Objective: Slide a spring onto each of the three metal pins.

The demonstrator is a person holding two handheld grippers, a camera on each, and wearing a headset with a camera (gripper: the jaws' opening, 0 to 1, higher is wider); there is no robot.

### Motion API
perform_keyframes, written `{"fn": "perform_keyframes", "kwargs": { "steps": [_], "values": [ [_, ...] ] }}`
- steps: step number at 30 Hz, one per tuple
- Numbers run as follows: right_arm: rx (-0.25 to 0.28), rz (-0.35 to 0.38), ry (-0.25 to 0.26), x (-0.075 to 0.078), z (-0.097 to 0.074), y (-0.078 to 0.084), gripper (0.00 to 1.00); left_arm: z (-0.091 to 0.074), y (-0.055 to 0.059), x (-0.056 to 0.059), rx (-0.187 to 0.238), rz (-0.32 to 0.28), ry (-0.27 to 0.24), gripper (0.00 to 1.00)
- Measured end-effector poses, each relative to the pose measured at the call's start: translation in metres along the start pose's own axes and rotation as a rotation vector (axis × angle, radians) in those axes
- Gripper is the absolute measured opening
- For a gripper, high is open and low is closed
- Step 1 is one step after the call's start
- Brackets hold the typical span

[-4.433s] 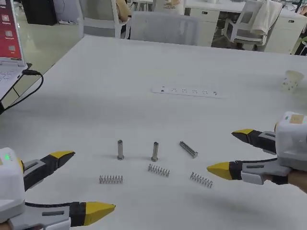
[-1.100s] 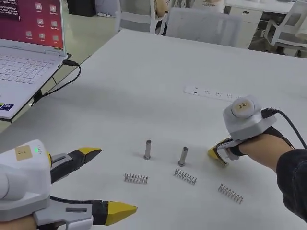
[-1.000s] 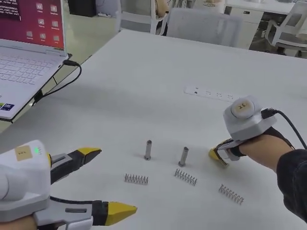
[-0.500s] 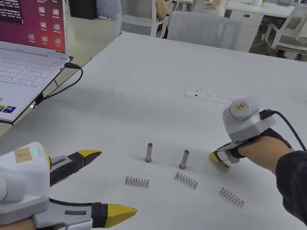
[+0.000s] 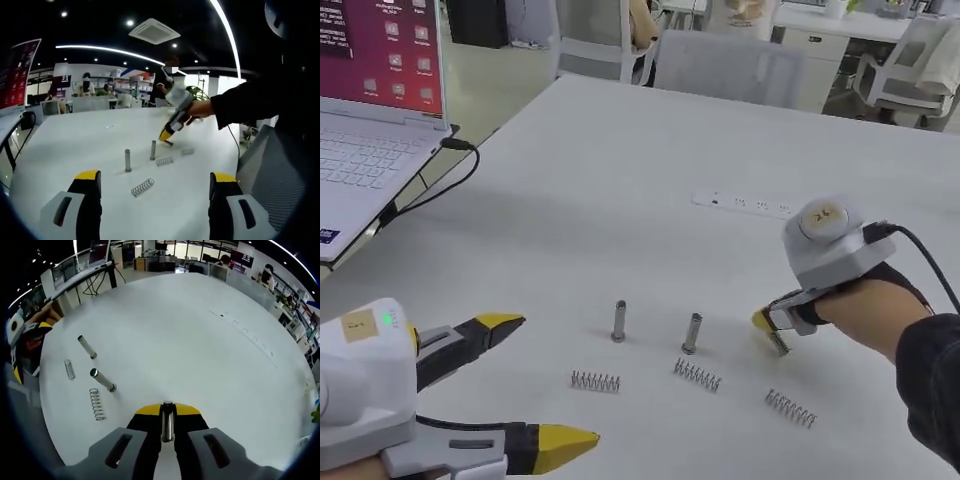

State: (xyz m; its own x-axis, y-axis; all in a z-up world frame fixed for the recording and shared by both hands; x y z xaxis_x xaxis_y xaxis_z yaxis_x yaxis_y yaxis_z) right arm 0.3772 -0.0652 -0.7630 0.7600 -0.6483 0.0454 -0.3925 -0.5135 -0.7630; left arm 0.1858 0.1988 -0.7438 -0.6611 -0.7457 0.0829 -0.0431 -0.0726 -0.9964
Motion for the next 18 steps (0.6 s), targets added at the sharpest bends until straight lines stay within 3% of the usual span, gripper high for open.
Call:
{"fn": "perform_keyframes", "kwargs": {
  "steps": [18],
  "values": [
    [0.064, 0.032, 0.036, 0.001, -0.025, 0.006, 0.05, 0.003, -0.009, 0.007, 0.005, 0.029, 0.033, 0.86]
  ]
}}
Point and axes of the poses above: the centre of the closed fingertips' face, and the gripper's own axes: z roughly forward along the fingers, x roughly to its right, y roughly out of its underside, the point moved 8 cm from there along -z, roughly backward along the fingers, and after that the axes turned 15 degrees about x, right-handed, at the moved point
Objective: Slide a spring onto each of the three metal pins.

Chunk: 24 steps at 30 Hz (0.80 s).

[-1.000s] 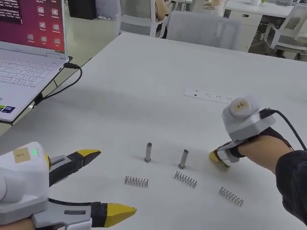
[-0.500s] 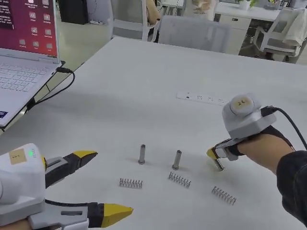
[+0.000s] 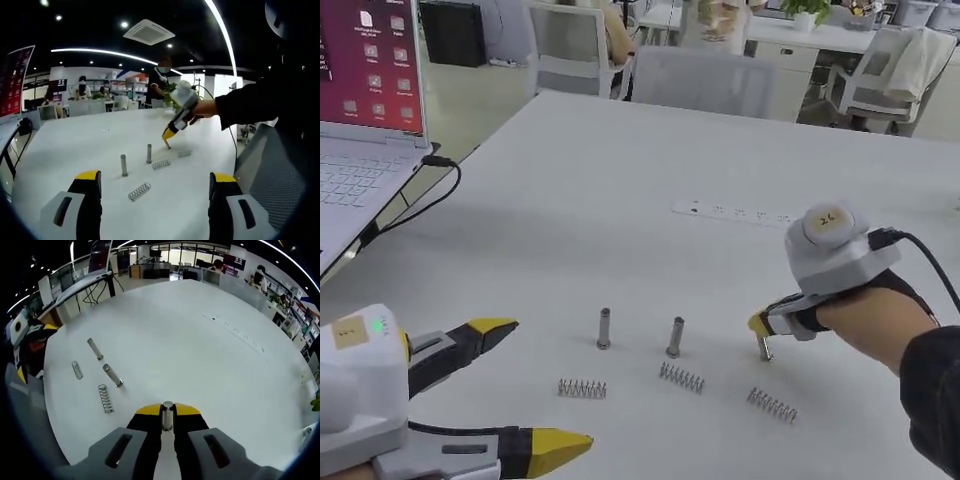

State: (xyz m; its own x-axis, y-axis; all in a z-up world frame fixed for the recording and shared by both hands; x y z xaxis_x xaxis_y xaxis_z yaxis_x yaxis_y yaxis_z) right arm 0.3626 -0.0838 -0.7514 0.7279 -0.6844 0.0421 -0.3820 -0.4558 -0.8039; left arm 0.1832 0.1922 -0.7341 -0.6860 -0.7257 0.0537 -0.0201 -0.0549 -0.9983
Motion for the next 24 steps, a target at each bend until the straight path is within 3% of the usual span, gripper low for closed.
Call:
{"fn": "perform_keyframes", "kwargs": {
  "steps": [24],
  "values": [
    [0.031, 0.019, 0.021, -0.001, -0.017, 0.012, 0.06, 0.002, -0.003, 0.007, 0.007, 0.011, 0.021, 0.86]
  ]
}}
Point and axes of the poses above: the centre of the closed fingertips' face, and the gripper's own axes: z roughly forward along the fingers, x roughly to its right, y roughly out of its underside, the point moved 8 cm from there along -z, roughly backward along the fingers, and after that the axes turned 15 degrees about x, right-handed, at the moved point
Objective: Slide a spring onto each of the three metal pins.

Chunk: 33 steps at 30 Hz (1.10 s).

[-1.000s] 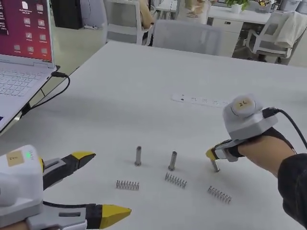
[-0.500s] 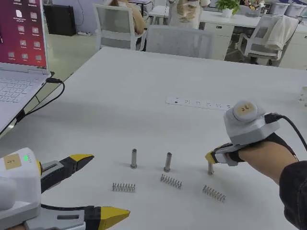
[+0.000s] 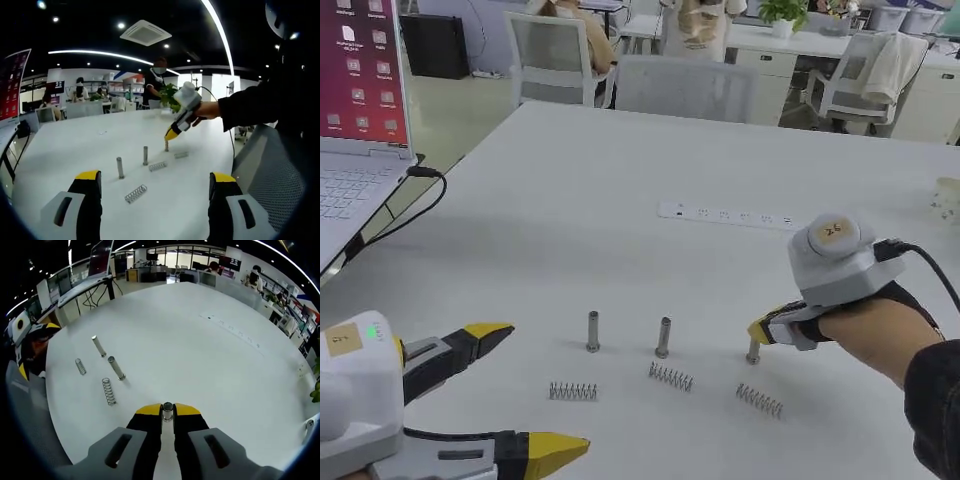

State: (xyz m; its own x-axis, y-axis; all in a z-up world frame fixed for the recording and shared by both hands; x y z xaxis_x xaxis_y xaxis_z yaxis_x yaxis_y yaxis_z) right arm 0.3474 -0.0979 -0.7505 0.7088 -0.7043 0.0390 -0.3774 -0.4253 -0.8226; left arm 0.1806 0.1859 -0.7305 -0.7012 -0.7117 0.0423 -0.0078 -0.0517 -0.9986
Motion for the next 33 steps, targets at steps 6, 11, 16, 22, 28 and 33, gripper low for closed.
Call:
{"fn": "perform_keyframes", "kwargs": {
  "steps": [6, 11, 16, 22, 28, 33],
  "values": [
    [0.000, 0.005, -0.005, -0.0002, -0.0018, 0.0015, 0.06, 0.0002, 0.0008, -0.0004, 0.001, -0.002, -0.001, 0.86],
    [0.000, 0.004, -0.007, -0.0006, -0.0018, 0.0013, 0.06, 0.0007, 0.0014, -0.0002, 0.000, -0.003, 0.002, 0.86],
    [-0.008, -0.003, -0.012, -0.0013, -0.0017, 0.0037, 0.06, 0.0002, 0.0014, -0.0013, 0.000, -0.005, 0.002, 0.86],
    [-0.010, -0.005, -0.013, -0.0020, -0.0022, 0.0050, 0.07, 0.0003, 0.0012, -0.0013, -0.004, -0.004, 0.003, 0.86],
    [-0.010, -0.004, -0.015, -0.0011, -0.0039, 0.0069, 0.09, 0.0006, 0.0006, -0.0006, -0.002, -0.004, 0.004, 0.86],
    [-0.004, 0.003, -0.007, 0.0013, -0.0076, 0.0095, 0.11, 0.0002, 0.0006, 0.0002, 0.000, -0.004, 0.003, 0.86]
  ]
}}
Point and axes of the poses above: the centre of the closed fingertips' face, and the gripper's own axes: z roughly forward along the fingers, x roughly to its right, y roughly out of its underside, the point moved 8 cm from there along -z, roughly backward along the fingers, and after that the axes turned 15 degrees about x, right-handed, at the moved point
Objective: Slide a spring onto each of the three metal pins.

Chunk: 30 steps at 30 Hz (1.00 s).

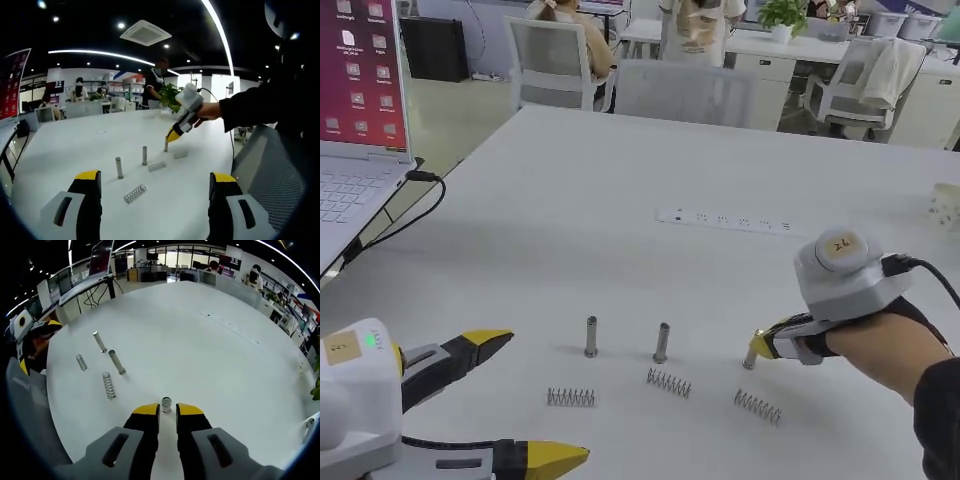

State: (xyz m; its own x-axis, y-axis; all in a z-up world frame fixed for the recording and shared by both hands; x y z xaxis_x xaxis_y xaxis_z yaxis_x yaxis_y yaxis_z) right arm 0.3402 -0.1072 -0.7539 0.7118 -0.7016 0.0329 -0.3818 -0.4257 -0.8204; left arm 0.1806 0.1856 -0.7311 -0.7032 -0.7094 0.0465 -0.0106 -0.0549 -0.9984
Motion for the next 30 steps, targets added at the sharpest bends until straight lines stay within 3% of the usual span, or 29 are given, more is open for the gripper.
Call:
{"fn": "perform_keyframes", "kwargs": {
  "steps": [12, 30],
  "values": [
    [-0.006, -0.024, -0.013, -0.007, -0.016, 0.005, 0.12, 0.001, 0.001, 0.000, 0.004, -0.003, 0.001, 0.86],
    [-0.073, -0.073, -0.136, -0.026, -0.027, 0.029, 0.13, 0.002, 0.003, 0.002, 0.005, -0.012, 0.004, 0.86]
  ]
}}
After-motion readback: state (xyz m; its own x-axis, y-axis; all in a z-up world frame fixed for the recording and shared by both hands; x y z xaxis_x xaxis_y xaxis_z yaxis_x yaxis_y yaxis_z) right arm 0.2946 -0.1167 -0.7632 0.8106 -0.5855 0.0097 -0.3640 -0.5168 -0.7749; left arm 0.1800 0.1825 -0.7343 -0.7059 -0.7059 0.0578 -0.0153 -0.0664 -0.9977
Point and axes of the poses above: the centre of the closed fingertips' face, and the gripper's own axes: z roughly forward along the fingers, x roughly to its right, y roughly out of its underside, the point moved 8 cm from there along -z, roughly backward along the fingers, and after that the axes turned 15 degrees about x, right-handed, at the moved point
